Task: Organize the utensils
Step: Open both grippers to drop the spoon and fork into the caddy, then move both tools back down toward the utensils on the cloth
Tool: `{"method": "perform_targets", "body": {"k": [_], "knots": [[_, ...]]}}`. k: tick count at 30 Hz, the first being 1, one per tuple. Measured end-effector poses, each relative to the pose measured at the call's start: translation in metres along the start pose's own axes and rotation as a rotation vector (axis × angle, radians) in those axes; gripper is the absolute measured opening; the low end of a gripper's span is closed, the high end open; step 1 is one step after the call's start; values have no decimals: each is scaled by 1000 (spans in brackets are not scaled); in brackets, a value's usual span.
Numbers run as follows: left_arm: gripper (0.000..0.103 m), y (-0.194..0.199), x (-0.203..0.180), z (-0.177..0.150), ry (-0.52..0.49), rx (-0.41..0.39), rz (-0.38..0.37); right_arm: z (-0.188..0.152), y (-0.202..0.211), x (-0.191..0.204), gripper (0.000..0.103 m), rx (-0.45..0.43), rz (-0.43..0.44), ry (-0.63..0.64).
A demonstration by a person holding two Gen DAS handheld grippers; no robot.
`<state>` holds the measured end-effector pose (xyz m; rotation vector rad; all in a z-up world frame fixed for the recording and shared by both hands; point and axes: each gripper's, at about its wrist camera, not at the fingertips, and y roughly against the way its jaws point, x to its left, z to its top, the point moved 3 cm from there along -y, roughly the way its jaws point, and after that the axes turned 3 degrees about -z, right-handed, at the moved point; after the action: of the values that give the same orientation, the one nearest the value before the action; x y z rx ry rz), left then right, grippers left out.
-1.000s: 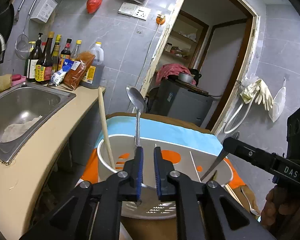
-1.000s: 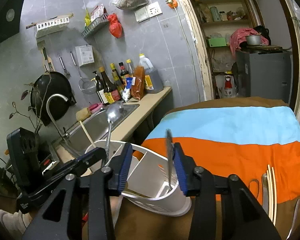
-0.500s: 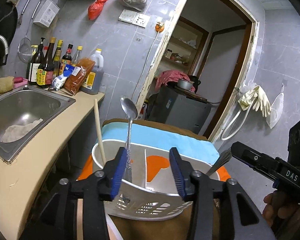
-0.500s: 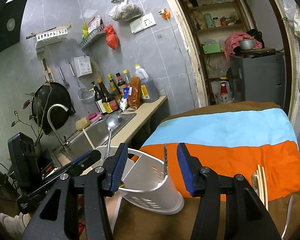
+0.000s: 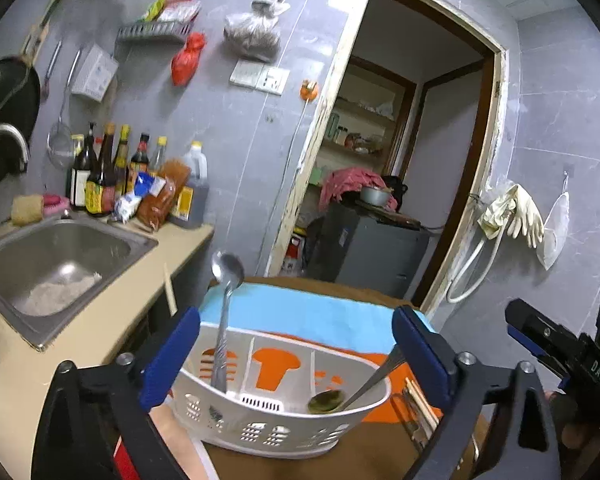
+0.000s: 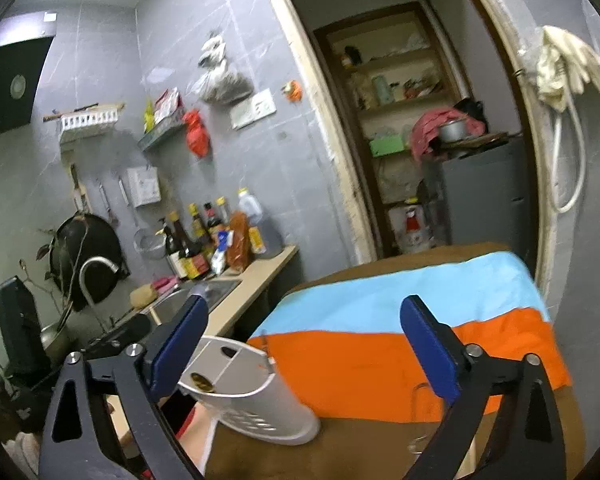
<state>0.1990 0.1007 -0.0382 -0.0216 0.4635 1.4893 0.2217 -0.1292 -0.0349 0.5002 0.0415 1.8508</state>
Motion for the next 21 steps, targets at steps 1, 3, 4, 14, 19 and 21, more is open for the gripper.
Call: {"method": "perform_targets", "body": {"k": [1, 3, 4, 14, 19, 21], "knots": [[101, 2, -5, 1, -4, -7, 4, 2, 5, -6, 101, -11, -10, -1], [102, 5, -17, 3, -19, -22, 16, 6, 13, -15, 101, -26, -30, -2], [102, 7, -23, 3, -26, -26, 19, 9, 20, -23, 101, -38, -44, -3], [103, 8, -87, -12, -85, -45, -1, 22, 59, -86, 101, -80, -128, 4], [103, 3, -116, -29, -105, -48, -27, 19, 66, -117, 101, -63, -164, -12], [103, -1, -126, -36, -112, -27, -44, 15, 67, -133, 101, -36, -183, -19]]}}
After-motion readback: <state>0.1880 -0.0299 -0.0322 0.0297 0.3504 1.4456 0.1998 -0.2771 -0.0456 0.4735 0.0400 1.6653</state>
